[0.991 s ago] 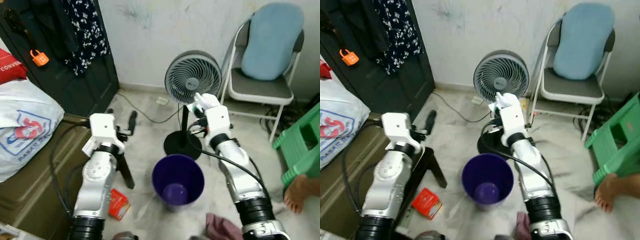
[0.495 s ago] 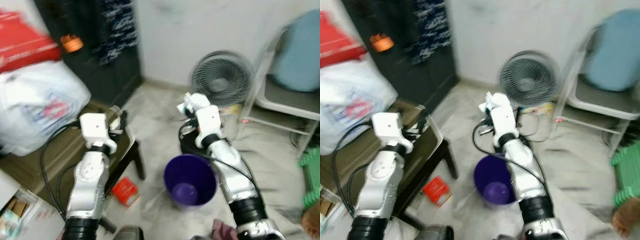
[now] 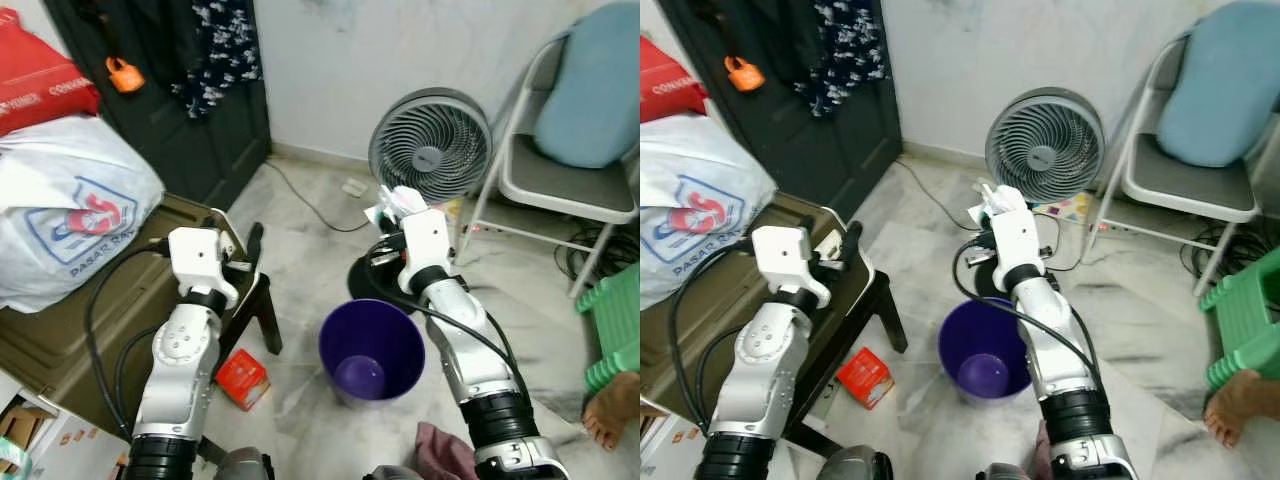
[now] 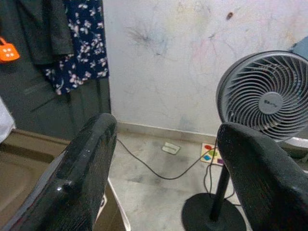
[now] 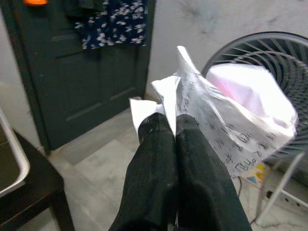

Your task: Clean up the room

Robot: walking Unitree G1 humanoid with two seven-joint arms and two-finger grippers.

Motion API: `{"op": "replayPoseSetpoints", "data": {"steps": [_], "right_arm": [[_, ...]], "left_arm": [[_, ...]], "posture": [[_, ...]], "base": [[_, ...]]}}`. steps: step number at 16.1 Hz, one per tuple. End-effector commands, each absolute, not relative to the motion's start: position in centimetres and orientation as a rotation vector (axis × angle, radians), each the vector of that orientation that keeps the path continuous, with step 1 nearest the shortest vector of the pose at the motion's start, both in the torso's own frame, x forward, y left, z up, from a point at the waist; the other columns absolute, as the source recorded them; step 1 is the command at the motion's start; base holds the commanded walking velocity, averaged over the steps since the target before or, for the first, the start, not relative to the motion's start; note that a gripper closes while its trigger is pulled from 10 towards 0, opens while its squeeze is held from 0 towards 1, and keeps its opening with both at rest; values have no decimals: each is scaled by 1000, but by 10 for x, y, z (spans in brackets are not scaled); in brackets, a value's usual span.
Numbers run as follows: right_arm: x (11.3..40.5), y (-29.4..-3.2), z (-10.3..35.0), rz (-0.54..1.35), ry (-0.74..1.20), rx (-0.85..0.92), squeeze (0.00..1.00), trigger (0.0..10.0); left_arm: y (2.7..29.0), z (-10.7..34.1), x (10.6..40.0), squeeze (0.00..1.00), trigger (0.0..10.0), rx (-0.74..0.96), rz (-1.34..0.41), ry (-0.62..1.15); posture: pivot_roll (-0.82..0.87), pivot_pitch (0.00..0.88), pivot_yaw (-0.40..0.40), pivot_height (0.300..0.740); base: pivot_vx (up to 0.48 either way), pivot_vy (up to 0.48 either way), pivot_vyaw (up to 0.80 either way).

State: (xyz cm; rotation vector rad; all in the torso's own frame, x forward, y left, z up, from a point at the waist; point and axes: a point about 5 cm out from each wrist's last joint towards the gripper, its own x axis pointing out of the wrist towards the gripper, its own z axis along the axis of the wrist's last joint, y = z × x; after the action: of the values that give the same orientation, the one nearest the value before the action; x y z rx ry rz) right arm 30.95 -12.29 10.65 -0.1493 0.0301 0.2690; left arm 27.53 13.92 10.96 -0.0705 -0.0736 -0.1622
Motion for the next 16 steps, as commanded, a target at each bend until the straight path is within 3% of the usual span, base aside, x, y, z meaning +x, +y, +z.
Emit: {"op": "replayPoseSetpoints", "data": {"steps": [1,8,10,16], "right_arm": [[312,-119,109,279,23,-142,0,10000],[312,-118,109,279,25,-138,0,10000],[312,-118,109,277,28,-135,0,10000],[314,-118,108,274,37,-134,0,10000]], "left_arm": [[143,114,276,0,10000,-57,-156,-92],[143,113,276,0,10000,-56,-158,-86],[143,112,277,0,10000,-57,-153,-80],[143,113,279,0,10000,-55,-145,-85]], "posture": [[-75,0,27,740],[-74,0,32,740],[-74,0,33,740],[-74,0,30,740]], "base": [[300,0,0],[319,0,0],[0,0,0],[0,0,-677]]}}
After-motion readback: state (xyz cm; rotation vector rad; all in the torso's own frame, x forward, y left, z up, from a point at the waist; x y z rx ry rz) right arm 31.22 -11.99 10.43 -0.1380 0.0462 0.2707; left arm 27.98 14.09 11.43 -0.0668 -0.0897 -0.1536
